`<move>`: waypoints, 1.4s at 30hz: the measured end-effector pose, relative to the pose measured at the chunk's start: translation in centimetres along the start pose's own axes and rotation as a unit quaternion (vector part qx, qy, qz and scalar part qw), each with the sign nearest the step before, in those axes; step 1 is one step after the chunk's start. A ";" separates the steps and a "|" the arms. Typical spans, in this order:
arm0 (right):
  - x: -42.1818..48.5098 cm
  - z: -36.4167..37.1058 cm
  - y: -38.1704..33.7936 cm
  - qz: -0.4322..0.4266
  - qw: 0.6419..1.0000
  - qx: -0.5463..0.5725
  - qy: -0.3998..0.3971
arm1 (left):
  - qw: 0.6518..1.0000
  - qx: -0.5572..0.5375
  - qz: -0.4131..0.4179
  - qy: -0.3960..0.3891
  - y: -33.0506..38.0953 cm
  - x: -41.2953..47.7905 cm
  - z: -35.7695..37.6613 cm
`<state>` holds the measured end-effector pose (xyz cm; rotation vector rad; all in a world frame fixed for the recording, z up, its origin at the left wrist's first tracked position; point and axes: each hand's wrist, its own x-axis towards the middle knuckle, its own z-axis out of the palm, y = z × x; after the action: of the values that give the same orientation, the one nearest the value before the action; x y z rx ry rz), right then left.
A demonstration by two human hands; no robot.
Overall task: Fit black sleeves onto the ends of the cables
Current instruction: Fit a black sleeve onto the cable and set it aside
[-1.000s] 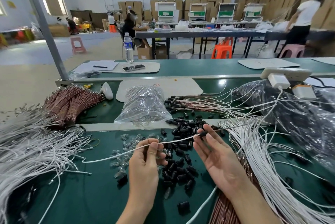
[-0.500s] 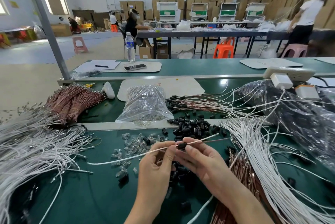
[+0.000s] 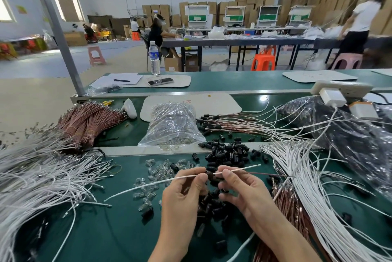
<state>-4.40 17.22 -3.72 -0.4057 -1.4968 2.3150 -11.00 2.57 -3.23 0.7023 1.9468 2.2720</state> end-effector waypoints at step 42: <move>-0.8 0.3 -1.2 -0.005 0.998 0.012 -0.057 | 0.908 -0.354 -0.179 0.135 0.6 2.8 -2.5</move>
<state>-3.67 17.08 -2.46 -0.2649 -1.5182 2.3816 -14.32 1.13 -2.11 -0.0505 1.0259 2.6289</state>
